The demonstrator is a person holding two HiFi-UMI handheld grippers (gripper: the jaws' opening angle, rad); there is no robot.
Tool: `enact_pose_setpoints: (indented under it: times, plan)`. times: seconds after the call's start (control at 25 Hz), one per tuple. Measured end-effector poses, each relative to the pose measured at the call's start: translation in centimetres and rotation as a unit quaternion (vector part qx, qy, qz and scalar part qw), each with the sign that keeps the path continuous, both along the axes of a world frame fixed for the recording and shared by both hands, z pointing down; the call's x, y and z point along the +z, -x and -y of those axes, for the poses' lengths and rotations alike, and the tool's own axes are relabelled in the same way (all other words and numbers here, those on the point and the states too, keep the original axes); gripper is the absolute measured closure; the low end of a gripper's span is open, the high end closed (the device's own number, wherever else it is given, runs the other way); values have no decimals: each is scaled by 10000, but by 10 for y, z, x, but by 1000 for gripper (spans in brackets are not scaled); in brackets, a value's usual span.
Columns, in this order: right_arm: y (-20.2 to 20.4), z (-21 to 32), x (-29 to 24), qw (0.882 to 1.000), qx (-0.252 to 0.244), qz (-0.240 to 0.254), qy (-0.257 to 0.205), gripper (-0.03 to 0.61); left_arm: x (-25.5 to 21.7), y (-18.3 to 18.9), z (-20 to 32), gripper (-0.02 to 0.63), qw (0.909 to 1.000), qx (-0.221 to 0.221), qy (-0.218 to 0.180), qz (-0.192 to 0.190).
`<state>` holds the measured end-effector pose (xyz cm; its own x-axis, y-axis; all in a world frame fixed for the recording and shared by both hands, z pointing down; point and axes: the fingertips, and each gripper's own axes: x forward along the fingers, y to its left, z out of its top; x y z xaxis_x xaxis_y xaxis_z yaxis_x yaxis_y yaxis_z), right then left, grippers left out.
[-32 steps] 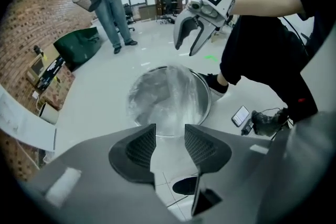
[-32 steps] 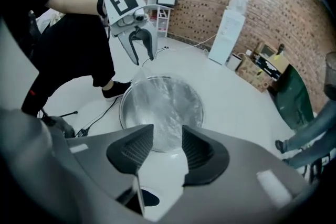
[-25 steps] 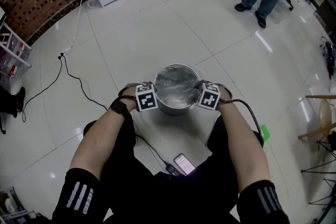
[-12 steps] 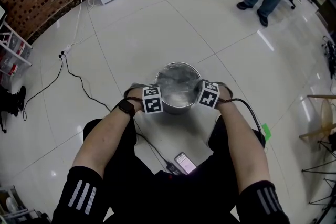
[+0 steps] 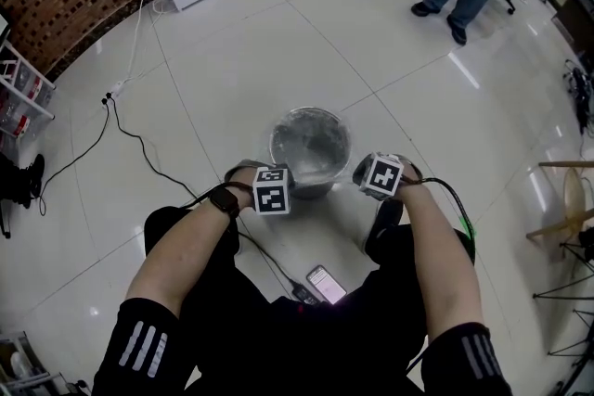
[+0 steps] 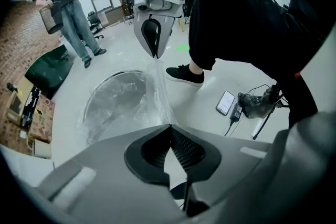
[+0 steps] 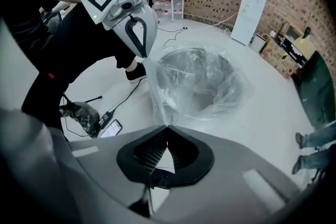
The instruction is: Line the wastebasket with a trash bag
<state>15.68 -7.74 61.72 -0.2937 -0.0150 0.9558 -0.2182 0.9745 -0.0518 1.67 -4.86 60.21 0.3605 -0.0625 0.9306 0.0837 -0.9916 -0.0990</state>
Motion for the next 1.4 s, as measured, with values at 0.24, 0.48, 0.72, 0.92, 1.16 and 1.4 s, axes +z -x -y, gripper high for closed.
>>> enact_pose_setpoints:
  times: [0.24,0.48,0.72,0.92,1.16,1.4]
  plan:
    - [-5,-17,31,9995,48,-77,293,569,28,-5,-21,620,9994,166,159,270]
    - [9,-19,70,9971,483,139,563,569,67,4,-26,619,9974,192,257,649]
    - [10,-15,95,9962,717,94,488,568,97,10,-14,618,9967,-172,121,781]
    - [11,-17,90,9943,765,240,697,467,107,16,-28,548,9950,42,332,936]
    - [-4,-22,53,9937,612,151,925,402,49,5,-19,506,9990,-33,244,366]
    - [-4,5,-10,9973,403,546,286,369,-25,19,27,473,9960,-802,-109,-373]
